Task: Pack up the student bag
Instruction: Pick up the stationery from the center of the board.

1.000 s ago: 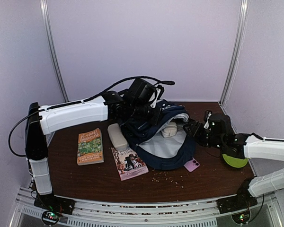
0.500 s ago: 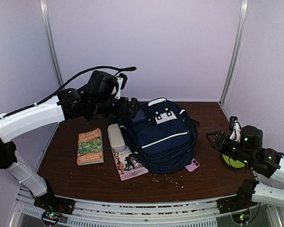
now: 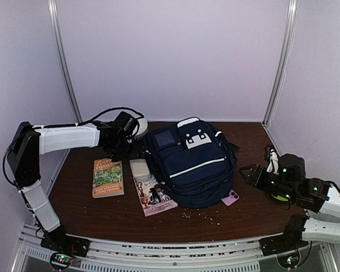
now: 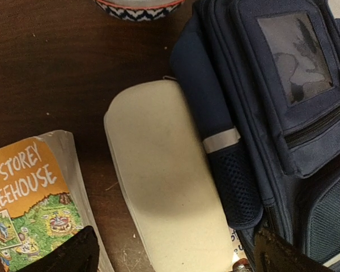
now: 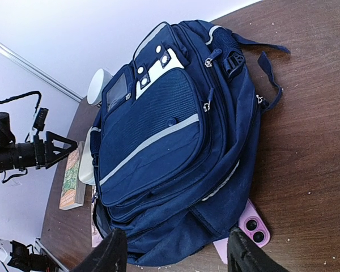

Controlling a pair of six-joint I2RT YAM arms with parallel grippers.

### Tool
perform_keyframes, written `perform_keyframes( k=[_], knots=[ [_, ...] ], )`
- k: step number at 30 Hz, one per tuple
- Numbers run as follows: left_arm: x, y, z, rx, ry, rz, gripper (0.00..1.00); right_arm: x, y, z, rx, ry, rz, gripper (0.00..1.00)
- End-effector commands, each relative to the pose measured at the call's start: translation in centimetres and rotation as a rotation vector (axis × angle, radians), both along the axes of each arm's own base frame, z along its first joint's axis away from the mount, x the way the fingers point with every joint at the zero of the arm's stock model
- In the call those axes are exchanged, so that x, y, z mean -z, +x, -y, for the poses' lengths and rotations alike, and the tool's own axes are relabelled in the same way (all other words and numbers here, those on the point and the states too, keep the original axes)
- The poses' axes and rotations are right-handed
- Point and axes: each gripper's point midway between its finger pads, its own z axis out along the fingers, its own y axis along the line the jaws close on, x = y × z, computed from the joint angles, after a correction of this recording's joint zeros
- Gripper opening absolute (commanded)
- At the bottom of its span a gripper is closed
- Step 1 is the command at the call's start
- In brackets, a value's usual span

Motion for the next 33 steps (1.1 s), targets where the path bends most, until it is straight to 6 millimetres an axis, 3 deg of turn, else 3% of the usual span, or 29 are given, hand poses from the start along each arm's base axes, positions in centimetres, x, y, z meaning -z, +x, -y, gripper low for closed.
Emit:
perform_keyframes(
  k=[1, 8, 18, 28, 31, 33],
  knots=[
    [0.3, 0.7, 0.9, -0.030, -0.050, -0.047, 0.98, -1.4, 0.1, -0.4, -0.009, 0.031, 0.039, 0.60],
    [4.0, 0.6, 0.7, -0.045, 0.001, -0.129, 0.98, -1.9, 0.2, -0.3, -0.005, 0.010, 0.043, 0.60],
    [6.1, 1.1, 0.0, -0.077, 0.043, -0.163, 0.95, -2.1, 0.4, -0.4, -0.007, 0.015, 0.050, 0.60],
    [7.0, 2.2, 1.3, -0.071, 0.019, -0.179, 0.98, -2.1, 0.4, -0.5, -0.010, 0.013, 0.047, 0.60],
    [7.6, 2.1, 1.0, -0.071, 0.038, -0.185, 0.89, -2.1, 0.4, -0.6, -0.011, 0.018, 0.044, 0.60],
    [7.7, 1.9, 0.6, -0.077, 0.045, -0.184, 0.78, -2.2, 0.4, -0.7, -0.015, 0.021, 0.044, 0.60]
  ],
)
